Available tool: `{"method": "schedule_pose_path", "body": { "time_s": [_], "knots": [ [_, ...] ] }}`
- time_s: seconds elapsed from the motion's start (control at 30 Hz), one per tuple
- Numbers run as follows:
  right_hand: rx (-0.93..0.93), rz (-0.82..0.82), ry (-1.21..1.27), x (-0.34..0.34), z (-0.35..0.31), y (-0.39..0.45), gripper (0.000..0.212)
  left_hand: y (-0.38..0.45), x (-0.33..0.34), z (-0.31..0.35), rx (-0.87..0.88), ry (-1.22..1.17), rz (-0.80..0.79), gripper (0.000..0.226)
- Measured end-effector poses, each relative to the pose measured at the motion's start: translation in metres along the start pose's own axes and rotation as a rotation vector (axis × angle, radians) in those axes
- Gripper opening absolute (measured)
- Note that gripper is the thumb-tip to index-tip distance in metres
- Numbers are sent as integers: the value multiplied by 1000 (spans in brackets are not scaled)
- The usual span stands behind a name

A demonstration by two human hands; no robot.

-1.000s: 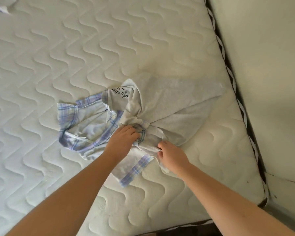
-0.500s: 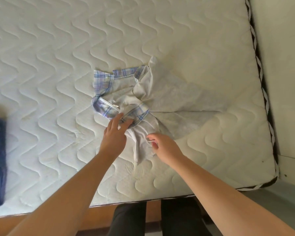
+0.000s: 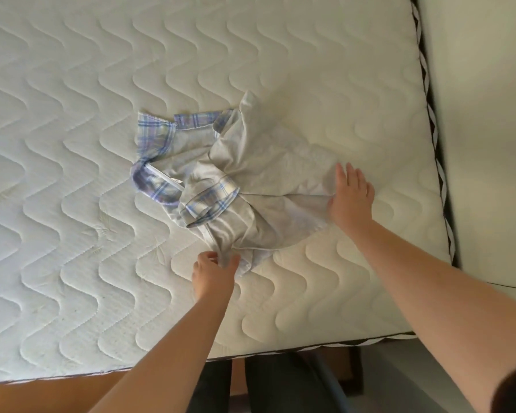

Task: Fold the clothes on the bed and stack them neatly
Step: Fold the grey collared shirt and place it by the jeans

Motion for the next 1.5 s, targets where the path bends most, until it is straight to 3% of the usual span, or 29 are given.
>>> {"method": "schedule_pose_path", "body": {
  "time_s": [0.13,0.27,0.43,0.53,0.67,0.77,0.9,1.0,1.1,1.37,1.43,1.5],
  "knots": [
    [-9,-39,-39,-2,23,23,48,7,-7,-7,-31,113,49,39],
    [-92,6,-40,-15,21,27,22,0,-16,0,67,-9,90,16],
    [49,-60,393,-34,20,-2,29,-25,-45,6,172,-218,65,15],
    [145,-121,641,-45,15,-34,23,-39,-69,7,193,-284,49,12],
    [342,-295,989,-52,16,-84,26,-48,-107,-5,139,-332,37,18],
    [337,-407,1010,-68,18,-117,35,-53,-130,-29,44,-306,-15,16],
    [456,-244,1030,-109,38,-149,47,-80,-162,-66,-186,-353,-72,35],
    [581,-136,1084,-131,55,-172,52,-105,-187,-75,-108,-354,-57,38],
    [707,-105,1105,-136,68,-200,39,-128,-208,-86,-31,-423,23,29],
    [983,4,1311,-110,74,-272,38,-132,-234,-156,-146,-584,80,33],
    [970,60,1305,-111,67,-282,37,-126,-245,-163,-120,-596,79,34],
    [839,16,1172,-110,46,-285,42,-120,-254,-163,-42,-591,19,34]
  ]
}}
Point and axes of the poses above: each hand's wrist, its own y-axis towards the middle knuckle, its own x-axis out of the palm, z = x × y, the point moved 9 cm from there along y, towards the middle knuckle, and after that the axes turned 14 degrees about y, right-handed, at the moved point
